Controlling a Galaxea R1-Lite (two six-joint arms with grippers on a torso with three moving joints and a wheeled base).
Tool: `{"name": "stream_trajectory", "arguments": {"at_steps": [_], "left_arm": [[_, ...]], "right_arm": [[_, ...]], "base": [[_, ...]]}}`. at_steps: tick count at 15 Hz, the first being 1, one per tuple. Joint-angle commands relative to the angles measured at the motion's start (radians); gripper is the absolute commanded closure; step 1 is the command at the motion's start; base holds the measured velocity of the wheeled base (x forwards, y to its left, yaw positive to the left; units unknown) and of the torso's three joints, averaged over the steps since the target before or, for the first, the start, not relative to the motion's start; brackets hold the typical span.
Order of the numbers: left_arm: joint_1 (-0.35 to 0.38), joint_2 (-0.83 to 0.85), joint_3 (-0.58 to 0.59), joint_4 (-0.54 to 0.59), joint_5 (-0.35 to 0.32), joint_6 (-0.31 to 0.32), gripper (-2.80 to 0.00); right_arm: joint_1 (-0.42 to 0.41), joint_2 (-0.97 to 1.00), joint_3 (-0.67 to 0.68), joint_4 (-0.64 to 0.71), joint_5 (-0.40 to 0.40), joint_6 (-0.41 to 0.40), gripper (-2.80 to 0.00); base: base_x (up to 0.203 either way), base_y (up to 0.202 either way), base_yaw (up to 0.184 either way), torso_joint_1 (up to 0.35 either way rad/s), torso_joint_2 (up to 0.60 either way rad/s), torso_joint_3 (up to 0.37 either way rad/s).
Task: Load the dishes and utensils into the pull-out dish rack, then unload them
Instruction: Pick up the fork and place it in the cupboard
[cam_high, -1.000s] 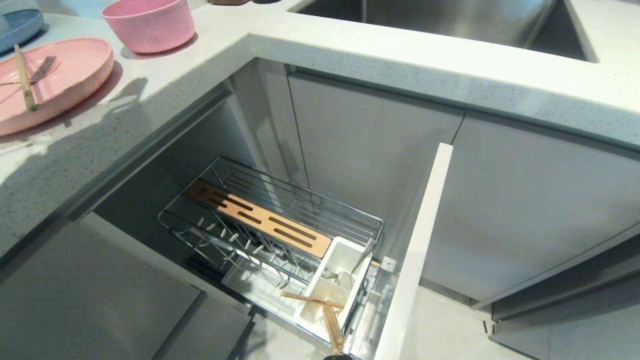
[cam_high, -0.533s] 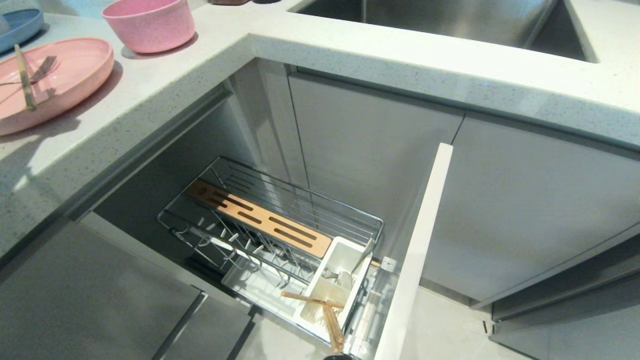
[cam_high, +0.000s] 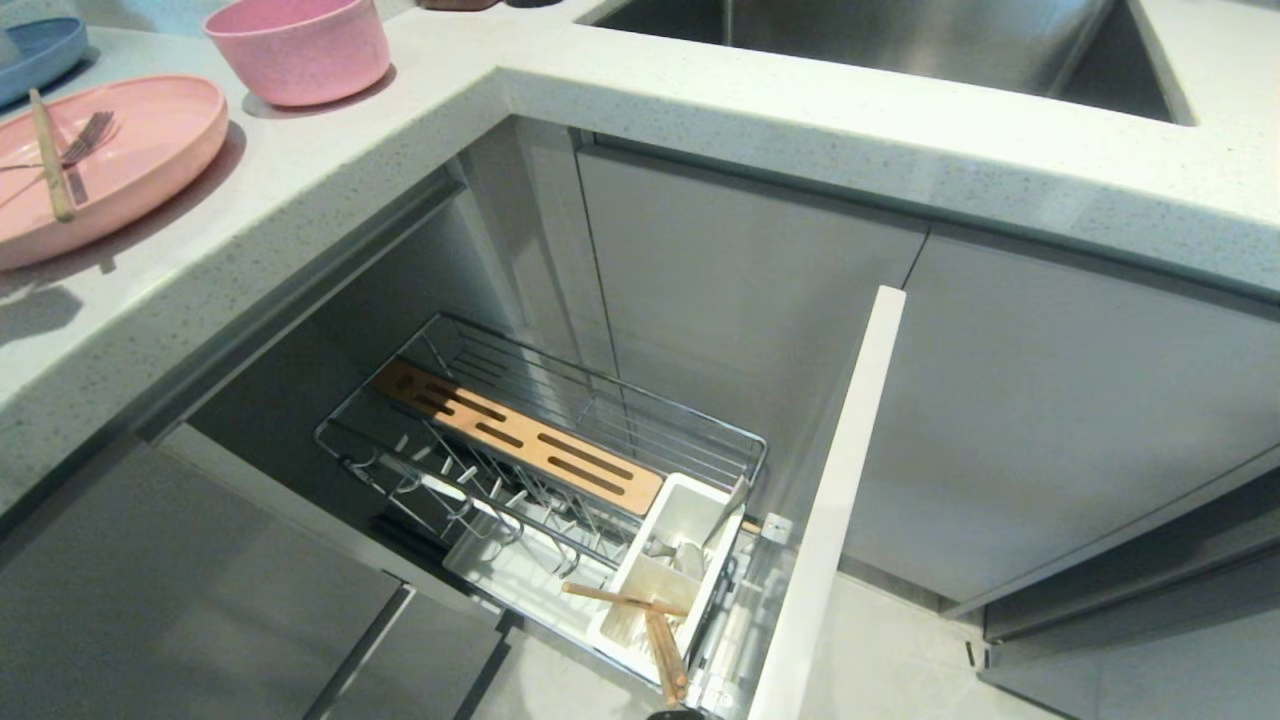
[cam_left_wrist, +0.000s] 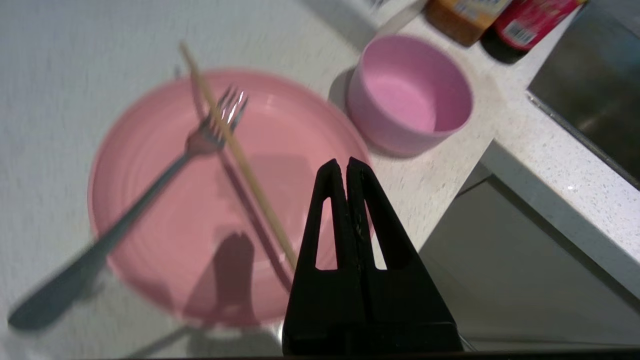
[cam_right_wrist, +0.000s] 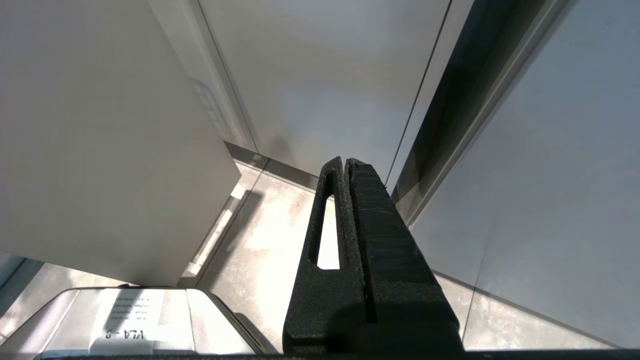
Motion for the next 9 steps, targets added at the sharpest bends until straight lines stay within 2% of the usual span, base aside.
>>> {"name": "stream_trajectory", "arguments": {"at_steps": [1, 7, 9], "left_arm": [[0.033, -0.007, 0.0, 0.048, -0.003, -0.088, 0.0], [0.036, 0.018, -0.001, 0.181, 0.019, -0.198, 0.0], [0.036, 0.024, -0.001, 0.239, 0.022, -0.208, 0.0]], "right_arm": [[0.0, 0.0, 0.002, 0.0, 0.0, 0.001, 0.0], [0.0, 0.0, 0.002, 0.0, 0.0, 0.0, 0.0], [0.0, 0.0, 0.002, -0.001, 0.0, 0.0, 0.0]], "base": [[0.0, 0.0, 0.0, 0.0, 0.0, 0.0], [0.0, 0.0, 0.0, 0.0, 0.0, 0.0], [0.0, 0.0, 0.0, 0.0, 0.0, 0.0]]}}
